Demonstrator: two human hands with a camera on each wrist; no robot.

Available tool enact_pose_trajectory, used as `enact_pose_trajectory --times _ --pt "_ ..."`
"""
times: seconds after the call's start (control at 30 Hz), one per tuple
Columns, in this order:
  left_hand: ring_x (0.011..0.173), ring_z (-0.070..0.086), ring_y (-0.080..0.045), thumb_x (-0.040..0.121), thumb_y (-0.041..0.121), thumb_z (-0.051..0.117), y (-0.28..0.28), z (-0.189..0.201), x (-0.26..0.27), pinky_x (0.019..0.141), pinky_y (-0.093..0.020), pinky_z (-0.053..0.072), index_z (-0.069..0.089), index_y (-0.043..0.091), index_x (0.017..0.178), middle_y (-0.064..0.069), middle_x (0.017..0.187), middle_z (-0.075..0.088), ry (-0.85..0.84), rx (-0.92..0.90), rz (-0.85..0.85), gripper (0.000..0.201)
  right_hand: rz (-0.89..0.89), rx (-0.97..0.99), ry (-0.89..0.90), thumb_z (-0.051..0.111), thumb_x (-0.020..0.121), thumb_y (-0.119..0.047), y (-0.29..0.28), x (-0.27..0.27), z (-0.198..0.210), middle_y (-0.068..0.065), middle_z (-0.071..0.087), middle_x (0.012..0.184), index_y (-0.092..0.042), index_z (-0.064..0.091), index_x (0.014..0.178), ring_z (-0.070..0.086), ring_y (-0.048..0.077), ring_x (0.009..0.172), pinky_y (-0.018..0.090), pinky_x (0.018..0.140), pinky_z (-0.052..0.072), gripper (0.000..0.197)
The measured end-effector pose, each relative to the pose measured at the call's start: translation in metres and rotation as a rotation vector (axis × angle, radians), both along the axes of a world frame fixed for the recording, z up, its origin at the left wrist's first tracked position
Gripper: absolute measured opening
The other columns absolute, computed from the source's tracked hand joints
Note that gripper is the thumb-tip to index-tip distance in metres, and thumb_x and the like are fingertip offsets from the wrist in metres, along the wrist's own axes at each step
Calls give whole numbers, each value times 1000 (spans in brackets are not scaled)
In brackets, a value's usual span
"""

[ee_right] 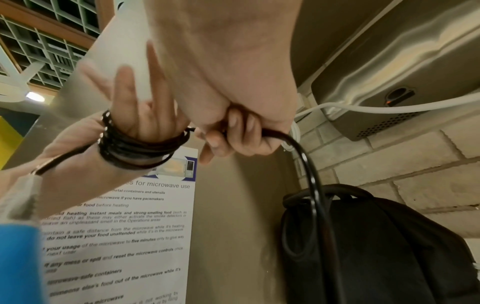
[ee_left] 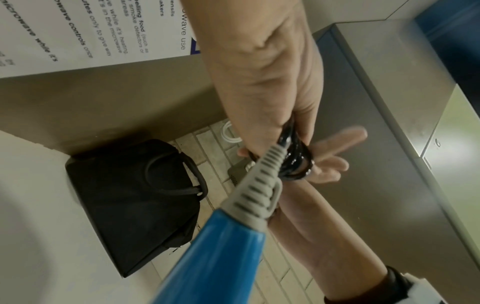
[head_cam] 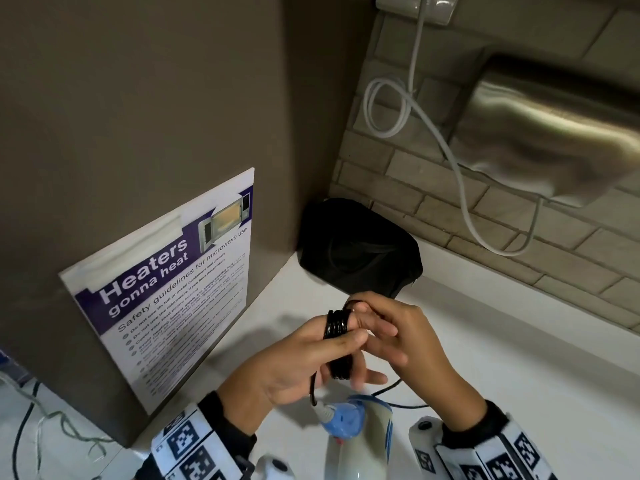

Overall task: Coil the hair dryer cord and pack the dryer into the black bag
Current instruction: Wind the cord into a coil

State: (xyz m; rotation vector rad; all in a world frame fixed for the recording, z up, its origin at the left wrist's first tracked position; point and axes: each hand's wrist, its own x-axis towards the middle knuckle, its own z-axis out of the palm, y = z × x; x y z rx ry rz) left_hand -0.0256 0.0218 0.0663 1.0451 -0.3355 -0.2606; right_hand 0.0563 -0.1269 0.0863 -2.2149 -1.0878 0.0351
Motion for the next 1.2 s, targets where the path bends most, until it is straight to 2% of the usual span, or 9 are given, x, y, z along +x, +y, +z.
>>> enact_pose_trajectory --times 0.13,0.27,0.47,0.63,0.77,0.87,0.97,1.1,1.2 --pt "34 30 0 95 34 41 4 -1 0 57 -19 46 67 16 100 5 53 54 71 36 103 32 12 114 295 45 95 -37 1 7 -1 -17 65 74 -29 68 93 63 7 76 23 72 50 25" --pt "34 31 -4 86 53 47 6 -3 2 45 -16 40 65 12 82 9 35 40 139 -20 123 45 195 97 618 39 98 -31 -3 1 6 -13 60 71 -23 63 112 57 9 68 18 60 43 29" --pt "29 28 0 75 67 52 5 -4 3 43 -15 37 58 18 66 12 33 36 122 -65 53 50 229 154 708 39 97 -32 -3 -4 4 -2 54 76 -17 61 97 44 10 63 21 59 40 27" --pt "28 26 1 78 67 46 3 -5 4 49 -18 41 42 16 61 15 34 34 133 -189 3 54 154 192 845 41 91 -52 -2 -4 -6 13 42 81 9 50 100 35 22 66 19 57 36 62" --pt "30 26 0 88 57 30 -3 1 4 52 -19 43 46 15 65 12 37 32 162 -201 41 51 78 226 828 42 91 -55 0 -2 -12 13 46 82 0 51 90 40 27 72 30 66 39 55" --pt "41 36 -7 95 42 38 -4 0 6 63 -23 47 64 6 92 4 50 44 141 -145 188 45 -3 183 650 40 98 -38 2 -2 -16 3 49 66 -11 56 83 38 16 61 18 56 34 35" --pt "64 57 -13 95 22 47 5 -4 9 76 -27 52 55 7 129 -5 82 65 122 -205 274 38 -57 37 452 38 101 -22 -6 -2 -34 -11 54 58 -13 58 82 46 2 55 15 60 36 28" --pt "110 65 -29 95 4 39 11 -8 12 92 -33 54 37 4 139 -16 127 63 120 -346 284 44 19 -220 322 38 101 -18 -19 -9 -51 -8 52 63 -24 54 89 47 5 57 20 61 41 21" --pt "120 58 -36 98 -4 31 11 -13 19 101 -39 47 27 9 145 -15 135 57 139 -406 354 48 77 -433 223 38 93 -16 -20 -20 -53 -5 60 75 -27 50 103 51 13 66 35 68 45 19"
